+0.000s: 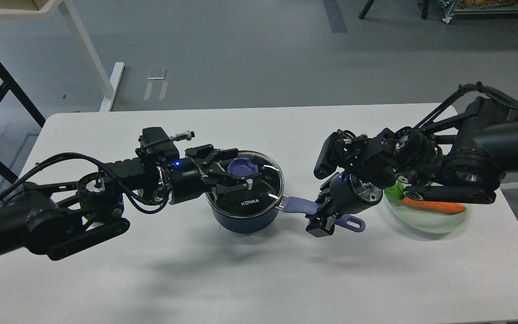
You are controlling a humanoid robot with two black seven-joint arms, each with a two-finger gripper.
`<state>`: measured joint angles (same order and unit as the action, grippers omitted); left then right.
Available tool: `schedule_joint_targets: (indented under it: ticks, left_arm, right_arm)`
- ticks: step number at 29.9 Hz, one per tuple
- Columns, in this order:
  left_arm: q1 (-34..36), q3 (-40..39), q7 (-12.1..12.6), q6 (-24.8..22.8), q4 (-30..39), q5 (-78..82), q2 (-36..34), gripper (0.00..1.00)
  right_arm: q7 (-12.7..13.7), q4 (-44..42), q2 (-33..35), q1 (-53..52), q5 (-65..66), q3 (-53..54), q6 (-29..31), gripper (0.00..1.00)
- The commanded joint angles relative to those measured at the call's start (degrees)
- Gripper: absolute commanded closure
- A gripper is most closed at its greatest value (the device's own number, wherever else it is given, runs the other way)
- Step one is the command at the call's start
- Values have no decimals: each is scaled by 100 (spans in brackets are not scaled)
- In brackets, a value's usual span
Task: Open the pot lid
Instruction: 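Swing the left gripper over the pot and grasp the lid's purple knob, then lift the glass lid off the pot with the left gripper, moving it away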
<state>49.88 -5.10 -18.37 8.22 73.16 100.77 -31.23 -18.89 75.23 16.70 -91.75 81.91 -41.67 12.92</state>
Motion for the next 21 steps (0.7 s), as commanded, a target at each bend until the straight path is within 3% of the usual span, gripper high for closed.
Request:
schedule_joint_targets:
  ticks: [1,14,21]
  left_arm:
    - [-5,0,0,4,-3,4,3,4]
    - [-58,281,18,101,-223,30,91,5]
    - [-49,290,0,206,-223,21,91,27]
  right_arm:
    - [0,0,0,8,1,-8,0,79]
    - [-9,-61,-97,8,-35,-8,0,79]
    - [-9,-88,-132,8,-35,-8,0,79]
